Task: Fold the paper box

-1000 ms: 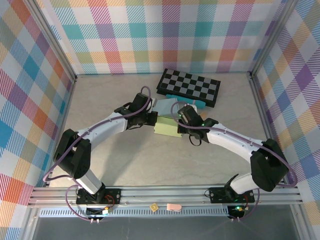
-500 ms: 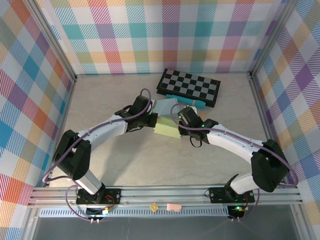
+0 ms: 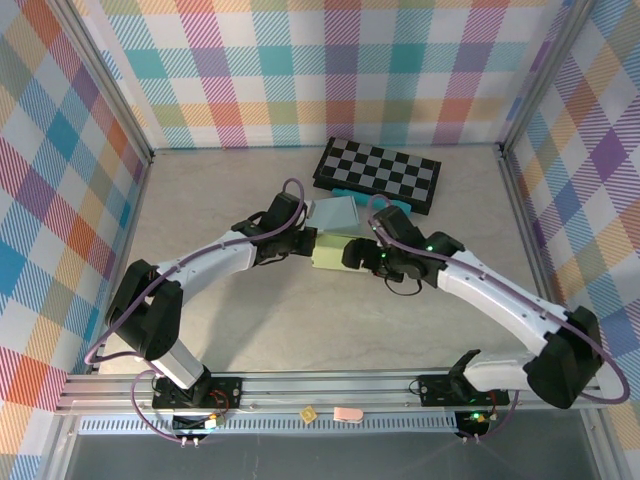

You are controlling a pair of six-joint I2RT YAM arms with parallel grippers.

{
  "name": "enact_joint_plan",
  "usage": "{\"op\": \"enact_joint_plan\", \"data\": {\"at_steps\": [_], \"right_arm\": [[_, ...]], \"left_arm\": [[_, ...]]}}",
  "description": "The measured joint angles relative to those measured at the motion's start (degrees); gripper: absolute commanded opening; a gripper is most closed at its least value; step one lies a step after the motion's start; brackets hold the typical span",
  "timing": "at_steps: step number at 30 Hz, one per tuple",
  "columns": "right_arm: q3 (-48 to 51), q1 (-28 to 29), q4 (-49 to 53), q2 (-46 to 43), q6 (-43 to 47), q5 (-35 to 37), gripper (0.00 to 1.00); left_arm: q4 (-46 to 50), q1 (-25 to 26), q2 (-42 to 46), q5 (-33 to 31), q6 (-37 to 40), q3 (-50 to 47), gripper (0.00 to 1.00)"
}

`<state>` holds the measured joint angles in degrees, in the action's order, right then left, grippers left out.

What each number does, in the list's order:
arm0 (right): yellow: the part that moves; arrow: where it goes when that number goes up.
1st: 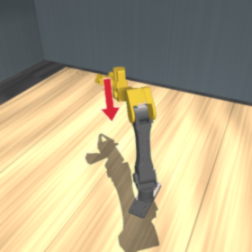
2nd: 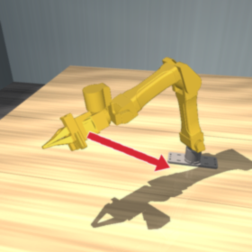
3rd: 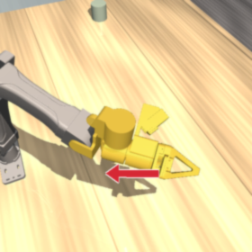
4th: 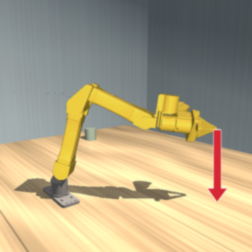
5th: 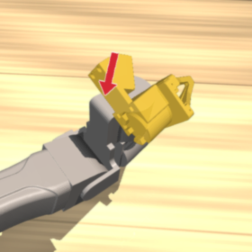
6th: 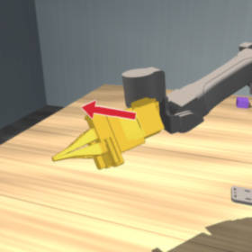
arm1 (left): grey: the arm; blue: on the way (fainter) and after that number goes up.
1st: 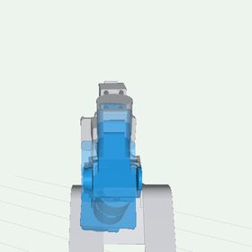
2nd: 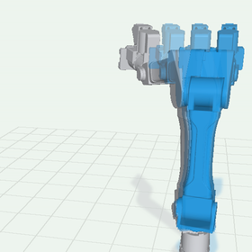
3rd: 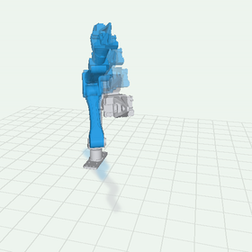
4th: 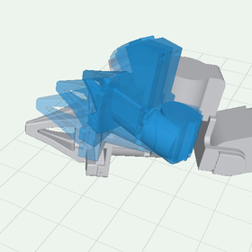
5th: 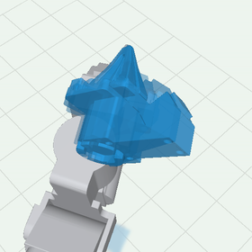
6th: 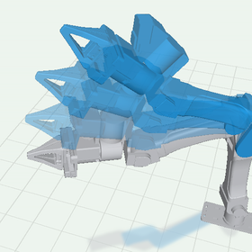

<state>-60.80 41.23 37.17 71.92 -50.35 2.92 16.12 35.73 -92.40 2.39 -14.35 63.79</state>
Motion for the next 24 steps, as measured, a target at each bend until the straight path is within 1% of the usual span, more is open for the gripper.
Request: {"op": "enact_joint_plan", "data": {"at_steps": [2, 4, 8, 11, 14, 19, 24], "right_arm": [[0.0, -1.7, -0.9, -1.5, -4.9, -1.9, 0.87], [0.2, -4.8, -2.9, -1.9, -11.2, -4.4, 0.88], [5.2, -10.3, -12.2, -1.7, -27.3, -9.4, 0.92], [10.9, -11.7, -19.6, -0.2, -39.8, -12.3, 0.93], [13.8, -12.3, -23.8, 1.5, -48.2, -14.1, 0.92], [15.8, -13.4, -29.6, 1.5, -55.5, -15.1, 0.85], [18.8, -15.0, -33.8, 1.8, -58.2, -15.7, 0.77]], "left_arm": [[0.0, 0.2, 0.0, -0.1, -0.2, 0.0, 0.04], [0.0, 0.4, 0.0, -0.2, -0.4, 0.0, 0.04], [0.1, 0.5, 0.0, -0.3, -0.9, 0.0, 0.04], [0.2, 0.6, 0.0, -0.5, -1.1, 0.1, 0.04], [0.2, 0.6, 0.0, -0.6, -1.3, 0.1, 0.04], [0.2, 0.6, 0.0, -0.6, -1.3, 0.2, 0.04], [0.3, 0.7, -0.1, -0.6, -1.3, 0.3, 0.04]]}}
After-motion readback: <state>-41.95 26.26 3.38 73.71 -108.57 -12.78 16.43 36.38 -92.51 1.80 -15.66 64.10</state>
